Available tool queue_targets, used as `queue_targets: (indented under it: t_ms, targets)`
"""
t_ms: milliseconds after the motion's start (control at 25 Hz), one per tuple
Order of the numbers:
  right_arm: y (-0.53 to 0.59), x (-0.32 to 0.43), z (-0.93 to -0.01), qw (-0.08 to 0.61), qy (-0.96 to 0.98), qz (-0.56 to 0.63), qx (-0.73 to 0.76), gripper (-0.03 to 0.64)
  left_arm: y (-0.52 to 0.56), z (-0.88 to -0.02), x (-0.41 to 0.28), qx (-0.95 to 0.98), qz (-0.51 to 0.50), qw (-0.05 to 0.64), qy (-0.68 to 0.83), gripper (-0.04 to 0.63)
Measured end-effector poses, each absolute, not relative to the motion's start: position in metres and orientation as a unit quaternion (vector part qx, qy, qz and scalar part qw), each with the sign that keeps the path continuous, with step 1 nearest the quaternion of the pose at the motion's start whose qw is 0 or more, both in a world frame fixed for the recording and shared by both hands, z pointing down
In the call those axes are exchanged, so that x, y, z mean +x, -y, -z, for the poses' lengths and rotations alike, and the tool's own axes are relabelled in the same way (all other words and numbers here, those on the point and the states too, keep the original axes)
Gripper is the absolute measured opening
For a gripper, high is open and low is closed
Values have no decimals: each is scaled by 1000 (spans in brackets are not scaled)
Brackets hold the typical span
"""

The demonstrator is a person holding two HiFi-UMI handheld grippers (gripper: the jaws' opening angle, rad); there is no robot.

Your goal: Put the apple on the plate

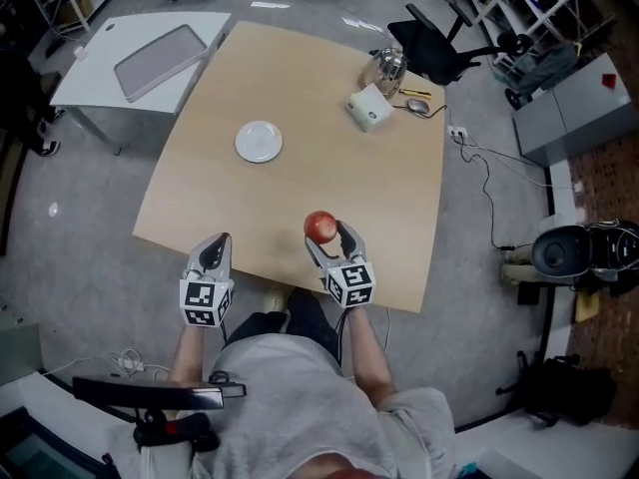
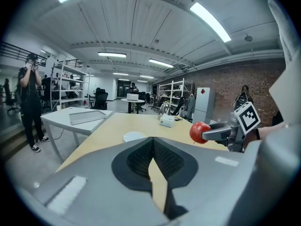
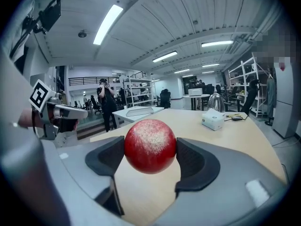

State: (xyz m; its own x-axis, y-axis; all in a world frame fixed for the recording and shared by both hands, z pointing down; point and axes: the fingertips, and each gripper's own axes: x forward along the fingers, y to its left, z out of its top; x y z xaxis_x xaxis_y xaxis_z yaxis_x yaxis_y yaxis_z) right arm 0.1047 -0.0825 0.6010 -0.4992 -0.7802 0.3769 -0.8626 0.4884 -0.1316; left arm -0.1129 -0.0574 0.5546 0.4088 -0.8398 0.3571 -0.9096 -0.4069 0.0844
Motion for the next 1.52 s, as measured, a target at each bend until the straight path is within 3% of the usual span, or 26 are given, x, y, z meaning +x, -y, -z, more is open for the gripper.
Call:
queue_targets:
  t_ms: [800,1520]
  targets:
    - [113,53,-589,126,887,-125,427,351,55,-565,-152,795,-124,138,578,20]
    - [211,1,-617,137,891,-139,411,351,140,-590,-191,789,-141,161,576,20]
